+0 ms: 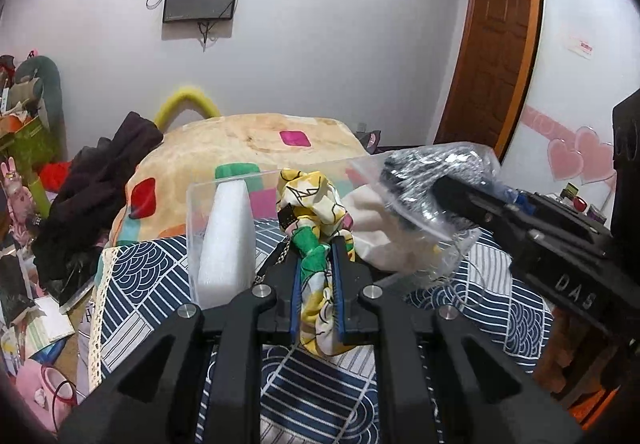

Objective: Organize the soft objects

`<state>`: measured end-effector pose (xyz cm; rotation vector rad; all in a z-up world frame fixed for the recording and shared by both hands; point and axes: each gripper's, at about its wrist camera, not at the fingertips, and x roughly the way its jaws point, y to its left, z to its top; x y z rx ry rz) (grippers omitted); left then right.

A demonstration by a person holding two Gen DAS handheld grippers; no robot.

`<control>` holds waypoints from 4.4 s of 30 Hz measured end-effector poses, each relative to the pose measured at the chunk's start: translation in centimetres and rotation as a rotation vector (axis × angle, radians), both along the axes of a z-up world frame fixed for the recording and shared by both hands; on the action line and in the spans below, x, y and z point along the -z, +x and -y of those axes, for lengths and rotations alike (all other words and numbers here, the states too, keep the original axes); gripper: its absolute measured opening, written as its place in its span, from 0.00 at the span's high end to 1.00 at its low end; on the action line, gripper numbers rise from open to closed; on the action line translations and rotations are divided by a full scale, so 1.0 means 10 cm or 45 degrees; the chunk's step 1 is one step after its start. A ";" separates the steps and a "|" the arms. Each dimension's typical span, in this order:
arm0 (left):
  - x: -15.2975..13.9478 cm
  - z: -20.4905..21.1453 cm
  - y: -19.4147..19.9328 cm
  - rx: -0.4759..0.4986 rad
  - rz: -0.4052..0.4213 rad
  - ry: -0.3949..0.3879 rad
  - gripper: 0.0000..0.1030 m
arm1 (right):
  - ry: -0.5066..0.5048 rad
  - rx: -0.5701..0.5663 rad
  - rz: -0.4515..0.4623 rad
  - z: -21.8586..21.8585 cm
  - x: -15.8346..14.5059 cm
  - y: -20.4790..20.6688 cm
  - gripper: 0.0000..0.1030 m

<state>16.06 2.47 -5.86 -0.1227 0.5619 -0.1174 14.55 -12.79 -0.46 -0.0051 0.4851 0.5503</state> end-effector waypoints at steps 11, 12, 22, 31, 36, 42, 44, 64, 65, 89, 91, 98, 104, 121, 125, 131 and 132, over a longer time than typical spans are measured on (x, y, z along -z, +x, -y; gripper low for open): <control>0.30 -0.02 0.33 0.021 -0.125 -0.025 0.78 | -0.113 -0.030 -0.173 -0.16 0.42 0.30 0.69; 0.30 -0.02 0.32 0.028 -0.125 -0.030 0.74 | -0.119 -0.032 -0.173 -0.15 0.42 0.29 0.68; 0.16 -0.02 -0.01 0.002 -0.023 0.012 0.61 | -0.047 0.001 -0.127 0.12 0.16 0.08 0.37; -0.27 0.05 -0.58 -0.025 0.213 0.061 0.45 | 0.057 0.023 0.047 0.38 -0.26 -0.35 0.26; -0.48 0.08 -0.87 -0.029 0.326 0.057 0.39 | 0.070 0.049 0.181 0.39 -0.45 -0.60 0.24; -0.58 0.10 -1.15 -0.051 0.392 0.049 0.26 | 0.079 0.076 0.291 0.41 -0.56 -0.83 0.13; -0.60 0.10 -1.22 -0.068 0.419 0.059 0.18 | 0.070 0.086 0.319 0.41 -0.57 -0.90 0.05; -0.57 0.15 -1.39 -0.098 0.462 0.083 0.04 | 0.090 0.127 0.348 0.42 -0.48 -1.07 0.01; -0.57 0.15 -1.39 -0.101 0.462 0.085 0.04 | 0.090 0.129 0.347 0.42 -0.48 -1.07 0.01; -0.55 0.16 -1.41 -0.115 0.468 0.085 0.03 | 0.098 0.133 0.332 0.43 -0.49 -1.11 0.01; -0.56 0.17 -1.41 -0.115 0.469 0.085 0.03 | 0.097 0.134 0.332 0.44 -0.50 -1.12 0.01; -0.56 0.17 -1.41 -0.113 0.466 0.083 0.03 | 0.102 0.135 0.326 0.44 -0.49 -1.10 0.01; -0.57 0.17 -1.41 -0.111 0.465 0.080 0.03 | 0.099 0.134 0.324 0.44 -0.50 -1.10 0.01; -0.57 0.13 -1.40 -0.112 0.463 0.062 0.03 | 0.099 0.134 0.320 0.43 -0.51 -1.11 0.01; -0.57 0.13 -1.39 -0.095 0.453 0.058 0.03 | 0.100 0.135 0.320 0.43 -0.51 -1.11 0.01; -0.57 0.13 -1.39 -0.072 0.447 0.050 0.03 | 0.109 0.125 0.303 0.43 -0.51 -1.11 0.01; -0.57 0.13 -1.39 -0.071 0.446 0.047 0.03 | 0.109 0.125 0.300 0.42 -0.51 -1.10 0.01</control>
